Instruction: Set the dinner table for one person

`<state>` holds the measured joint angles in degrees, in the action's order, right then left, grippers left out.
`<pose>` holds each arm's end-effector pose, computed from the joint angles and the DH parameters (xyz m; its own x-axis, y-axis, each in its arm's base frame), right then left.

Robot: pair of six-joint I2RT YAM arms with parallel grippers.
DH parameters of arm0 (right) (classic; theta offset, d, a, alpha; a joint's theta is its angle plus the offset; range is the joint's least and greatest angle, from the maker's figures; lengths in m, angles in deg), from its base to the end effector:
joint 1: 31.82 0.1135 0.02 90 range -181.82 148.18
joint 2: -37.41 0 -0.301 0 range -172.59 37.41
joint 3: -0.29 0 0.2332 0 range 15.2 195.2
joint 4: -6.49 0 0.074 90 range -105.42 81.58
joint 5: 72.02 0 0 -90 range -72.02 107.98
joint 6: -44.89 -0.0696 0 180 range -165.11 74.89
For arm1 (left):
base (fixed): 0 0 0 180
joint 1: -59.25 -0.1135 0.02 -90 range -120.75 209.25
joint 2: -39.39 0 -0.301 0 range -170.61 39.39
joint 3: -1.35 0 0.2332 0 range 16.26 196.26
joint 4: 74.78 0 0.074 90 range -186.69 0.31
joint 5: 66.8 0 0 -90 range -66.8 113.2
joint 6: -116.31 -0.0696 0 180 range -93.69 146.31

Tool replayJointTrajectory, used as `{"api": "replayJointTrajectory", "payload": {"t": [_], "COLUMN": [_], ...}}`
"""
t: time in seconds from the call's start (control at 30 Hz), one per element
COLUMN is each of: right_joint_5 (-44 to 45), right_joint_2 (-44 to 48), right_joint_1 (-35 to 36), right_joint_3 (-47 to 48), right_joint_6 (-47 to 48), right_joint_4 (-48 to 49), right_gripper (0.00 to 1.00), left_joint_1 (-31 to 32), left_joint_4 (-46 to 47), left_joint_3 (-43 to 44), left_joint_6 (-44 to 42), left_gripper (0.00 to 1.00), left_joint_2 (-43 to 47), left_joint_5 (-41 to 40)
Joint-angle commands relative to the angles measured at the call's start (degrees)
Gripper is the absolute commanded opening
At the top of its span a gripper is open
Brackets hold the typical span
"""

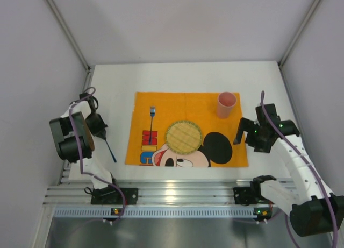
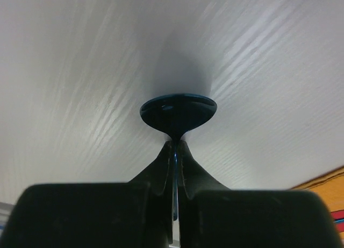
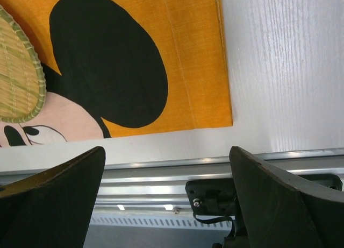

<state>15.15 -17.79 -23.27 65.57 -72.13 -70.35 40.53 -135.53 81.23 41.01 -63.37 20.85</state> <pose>0.1324 0.0234 0.2696 -0.8857 0.3257 -0.3309 0.2634 0.9394 0.2197 0.2996 0.1045 0.1737 -0.8280 -0.5483 -0.1177 -0.5532 0.8330 0.0113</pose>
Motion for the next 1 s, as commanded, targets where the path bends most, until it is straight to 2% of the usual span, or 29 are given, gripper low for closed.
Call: {"api": "replayJointTrajectory", "payload": {"t": [0.0, 0.13, 0.27, 0.33, 0.5, 0.67, 0.77, 0.97], "right_joint_5": [0.6, -0.7, -2.1, -1.9, -0.4, -0.4, -0.3, -0.6], "right_joint_2": [-0.1, 0.1, 0.4, 1.1, 5.4, 10.1, 12.9, 17.8], "right_joint_1": [0.3, 0.3, 0.3, 0.3, 0.4, 0.3, 0.3, 0.4], "right_joint_3": [3.4, 7.7, 13.4, 14.9, 17.2, 16.6, 16.8, 17.2], "right_joint_6": [0.3, -1.0, -2.2, -2.2, -2.2, -3.5, -3.9, -4.8], "right_joint_4": [1.6, -0.8, -3.7, -5.6, -9.7, -13.7, -16.3, -20.7], "right_gripper": [1.00, 1.00, 1.00, 1.00, 1.00, 1.00, 1.00, 1.00], "left_joint_1": [3.0, 10.9, 24.7, 28.6, 43.1, 57.7, 64.0, 70.0], "left_joint_4": [4.5, -0.7, -2.5, -2.0, 0.7, 8.3, 10.2, 14.2], "left_joint_3": [5.5, 20.0, 29.1, 32.7, 37.8, 39.1, 42.3, 46.9], "left_joint_6": [1.6, 5.0, 10.0, 13.3, 19.3, 25.3, 26.6, 29.0], "left_gripper": [0.00, 0.00, 0.00, 0.00, 0.00, 0.00, 0.00, 0.00], "left_joint_2": [0.0, 0.9, -0.2, -0.6, -4.9, -11.2, -16.0, -23.2], "left_joint_5": [4.2, 4.2, 4.6, 5.6, 8.2, 9.3, 7.9, 6.3]}}
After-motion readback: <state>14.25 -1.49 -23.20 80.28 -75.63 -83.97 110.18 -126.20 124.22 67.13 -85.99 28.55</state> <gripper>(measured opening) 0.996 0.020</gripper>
